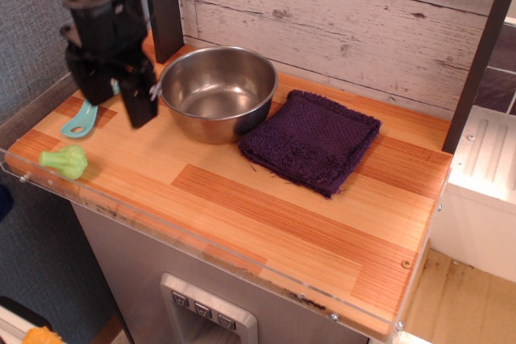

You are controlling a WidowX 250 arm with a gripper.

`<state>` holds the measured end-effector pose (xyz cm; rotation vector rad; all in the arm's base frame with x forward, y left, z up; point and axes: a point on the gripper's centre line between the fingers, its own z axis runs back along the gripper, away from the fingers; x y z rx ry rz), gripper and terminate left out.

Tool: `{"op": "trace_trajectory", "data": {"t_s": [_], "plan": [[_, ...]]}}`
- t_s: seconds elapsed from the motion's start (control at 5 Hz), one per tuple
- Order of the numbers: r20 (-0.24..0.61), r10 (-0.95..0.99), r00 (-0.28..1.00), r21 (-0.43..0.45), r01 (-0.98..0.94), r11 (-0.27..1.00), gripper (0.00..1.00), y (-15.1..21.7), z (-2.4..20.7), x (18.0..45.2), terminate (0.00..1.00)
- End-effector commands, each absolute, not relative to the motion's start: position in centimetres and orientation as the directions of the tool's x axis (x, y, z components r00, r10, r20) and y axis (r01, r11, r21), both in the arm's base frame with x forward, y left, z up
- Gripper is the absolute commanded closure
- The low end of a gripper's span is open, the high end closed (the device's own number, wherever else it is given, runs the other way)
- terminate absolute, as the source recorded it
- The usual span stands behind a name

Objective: Put the broccoli under the brush.

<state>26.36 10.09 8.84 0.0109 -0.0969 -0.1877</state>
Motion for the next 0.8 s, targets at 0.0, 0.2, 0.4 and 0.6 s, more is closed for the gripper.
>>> {"op": "trace_trajectory", "data": {"t_s": [0.0,0.2,0.4,0.6], "plan": [[0.159,-0.205,0.966,0.02,0.205,0.979,0.0,7.03,10.83,27.15,0.0],[0.121,-0.233,0.965,0.024,0.231,0.973,0.0,6.49,10.6,27.65,0.0],[0.121,-0.233,0.965,0.024,0.231,0.973,0.0,6.49,10.6,27.65,0.0],[0.121,-0.233,0.965,0.024,0.231,0.973,0.0,6.49,10.6,27.65,1.0]]}}
